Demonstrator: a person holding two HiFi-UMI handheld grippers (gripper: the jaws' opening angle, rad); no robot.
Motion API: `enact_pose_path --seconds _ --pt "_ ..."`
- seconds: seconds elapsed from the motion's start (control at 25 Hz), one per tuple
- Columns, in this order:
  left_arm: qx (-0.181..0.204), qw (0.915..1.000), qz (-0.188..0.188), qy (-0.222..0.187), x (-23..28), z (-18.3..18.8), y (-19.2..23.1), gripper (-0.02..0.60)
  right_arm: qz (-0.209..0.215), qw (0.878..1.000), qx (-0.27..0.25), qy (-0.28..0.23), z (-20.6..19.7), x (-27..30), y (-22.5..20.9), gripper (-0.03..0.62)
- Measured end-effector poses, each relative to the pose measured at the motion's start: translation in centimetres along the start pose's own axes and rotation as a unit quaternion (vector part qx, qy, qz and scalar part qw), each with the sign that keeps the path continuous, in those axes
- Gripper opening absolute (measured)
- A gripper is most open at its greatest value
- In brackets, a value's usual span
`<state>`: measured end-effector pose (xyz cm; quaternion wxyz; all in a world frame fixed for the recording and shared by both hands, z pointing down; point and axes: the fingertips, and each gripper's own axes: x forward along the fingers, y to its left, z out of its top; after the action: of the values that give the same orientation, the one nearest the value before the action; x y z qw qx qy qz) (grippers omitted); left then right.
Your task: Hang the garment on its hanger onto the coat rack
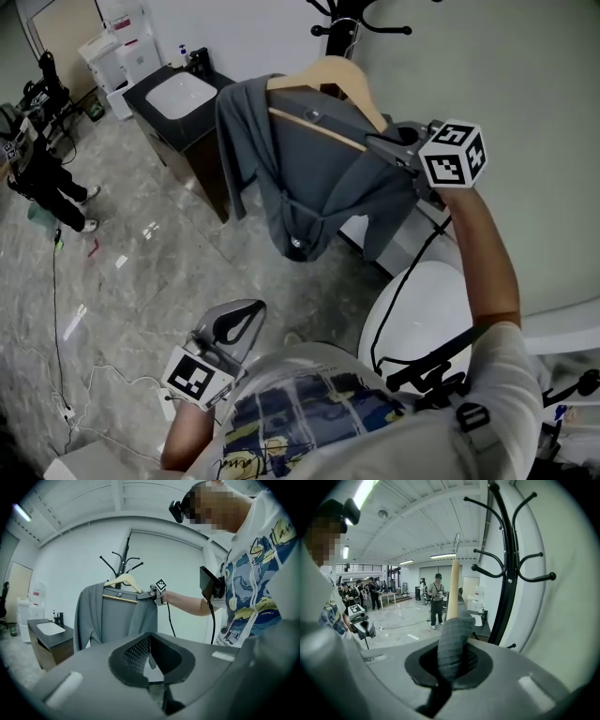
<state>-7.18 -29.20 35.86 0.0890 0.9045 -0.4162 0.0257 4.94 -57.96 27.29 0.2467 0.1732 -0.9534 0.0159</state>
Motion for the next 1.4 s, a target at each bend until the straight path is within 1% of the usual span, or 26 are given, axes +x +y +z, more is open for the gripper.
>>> enact_pose_path --seconds 0.24,0.52,0.8,1.04,1.24,1.4 --pt "-0.003 0.9997 0.022 0.004 -0.9 -0.5 -0.2 0.008 -0.005 1.000 0.024 0.003 0.0 2.1 -3.2 -0.003" --pt "-0.011 0.9992 0.036 0.011 -0.2 -1.7 1.5 0.008 -0.012 0.999 0.039 0.016 -2.5 5.6 -7.0 -0.003" --pt "-0.020 0.9990 0.038 0.014 -0.3 -1.3 2.0 0.008 -0.024 0.998 0.043 0.036 -4.0 7.0 -8.7 -0.003" --pt "-0.027 0.9986 0.039 0.025 -1.0 -1.7 2.1 0.009 -0.030 0.998 0.042 0.032 -4.2 7.1 -8.9 -0.003" --pt "-0.028 0.9986 0.036 0.026 -2.1 -2.1 1.4 0.011 -0.031 0.998 0.046 0.018 -4.0 7.1 -9.2 0.031" --pt "-0.028 0.9987 0.033 0.029 -3.7 -2.6 0.5 0.011 -0.057 0.998 0.041 0.008 -4.0 6.8 -9.7 0.091"
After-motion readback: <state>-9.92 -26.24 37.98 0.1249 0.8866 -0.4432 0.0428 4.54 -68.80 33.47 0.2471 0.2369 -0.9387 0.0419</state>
